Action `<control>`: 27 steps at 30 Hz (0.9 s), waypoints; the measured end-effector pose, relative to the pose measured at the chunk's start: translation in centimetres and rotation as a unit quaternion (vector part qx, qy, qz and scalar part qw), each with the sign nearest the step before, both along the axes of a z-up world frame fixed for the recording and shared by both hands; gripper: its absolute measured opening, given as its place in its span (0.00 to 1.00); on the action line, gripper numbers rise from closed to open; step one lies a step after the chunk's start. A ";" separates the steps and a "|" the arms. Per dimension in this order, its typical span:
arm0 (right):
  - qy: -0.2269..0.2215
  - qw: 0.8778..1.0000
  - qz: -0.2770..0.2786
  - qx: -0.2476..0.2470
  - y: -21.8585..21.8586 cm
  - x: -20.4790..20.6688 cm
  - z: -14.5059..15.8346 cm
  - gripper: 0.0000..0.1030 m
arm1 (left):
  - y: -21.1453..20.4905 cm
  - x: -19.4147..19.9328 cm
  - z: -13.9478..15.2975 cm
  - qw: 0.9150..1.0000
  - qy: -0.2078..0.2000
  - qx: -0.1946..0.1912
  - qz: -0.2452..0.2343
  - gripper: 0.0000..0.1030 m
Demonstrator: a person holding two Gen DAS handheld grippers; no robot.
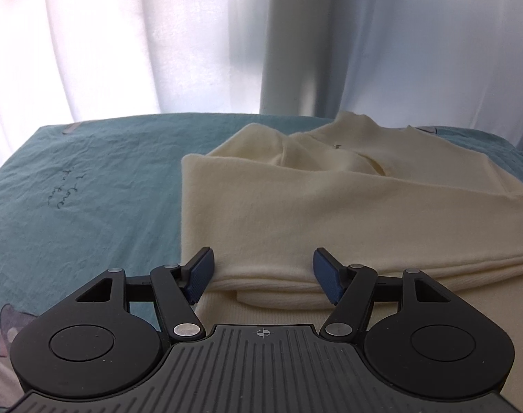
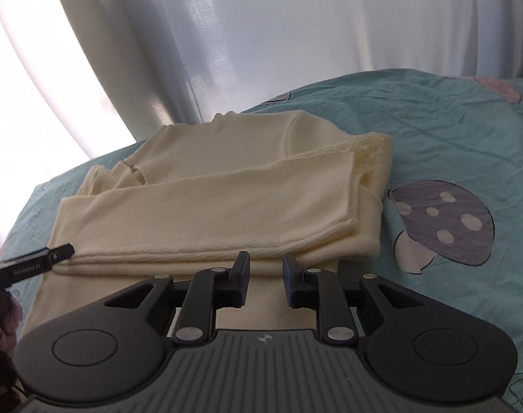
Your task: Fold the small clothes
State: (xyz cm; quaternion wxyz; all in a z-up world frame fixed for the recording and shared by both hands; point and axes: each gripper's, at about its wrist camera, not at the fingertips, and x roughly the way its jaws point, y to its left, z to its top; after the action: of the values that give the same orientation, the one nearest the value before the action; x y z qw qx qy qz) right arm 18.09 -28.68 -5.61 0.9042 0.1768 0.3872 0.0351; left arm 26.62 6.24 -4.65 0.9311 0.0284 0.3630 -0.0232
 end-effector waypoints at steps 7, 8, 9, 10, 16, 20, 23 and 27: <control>0.021 0.984 -0.092 0.149 -3.5 1.2 -1.7 0.22 | 0.0 0.1 0.0 1.000 0.003 -0.001 0.002 0.68; 0.024 0.983 -0.098 0.151 -3.6 1.4 -1.8 0.18 | 0.1 0.1 0.1 1.000 0.004 -0.002 0.002 0.68; 0.027 0.983 -0.103 0.150 -3.6 1.6 -2.0 0.14 | 0.1 0.1 0.1 1.000 0.005 -0.004 0.003 0.68; 0.027 0.983 -0.107 0.149 -3.6 1.7 -2.1 0.06 | 0.2 0.1 0.2 1.000 0.005 -0.006 0.003 0.68; 0.000 0.986 -0.106 0.130 -3.4 0.7 -0.9 0.06 | 0.9 -0.2 0.7 1.000 0.008 -0.019 0.010 0.68; 0.026 0.988 -0.104 0.109 -3.7 1.2 -1.9 0.05 | 0.5 -0.2 0.3 1.000 0.010 -0.007 0.003 0.71; 0.011 0.994 -0.086 0.071 -3.1 1.4 -1.9 0.05 | 0.3 -0.4 0.4 1.000 0.013 -0.002 0.002 0.73; 0.000 0.997 -0.059 0.058 -2.4 0.7 -1.5 0.19 | 0.7 -1.2 0.9 0.999 0.031 -0.001 0.014 0.78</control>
State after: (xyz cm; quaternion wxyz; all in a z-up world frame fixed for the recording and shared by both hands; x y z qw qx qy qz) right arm 18.83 -31.12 -7.09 0.8927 0.2517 0.3738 0.0044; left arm 25.38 6.93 -3.75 0.9195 0.0220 0.3924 -0.0111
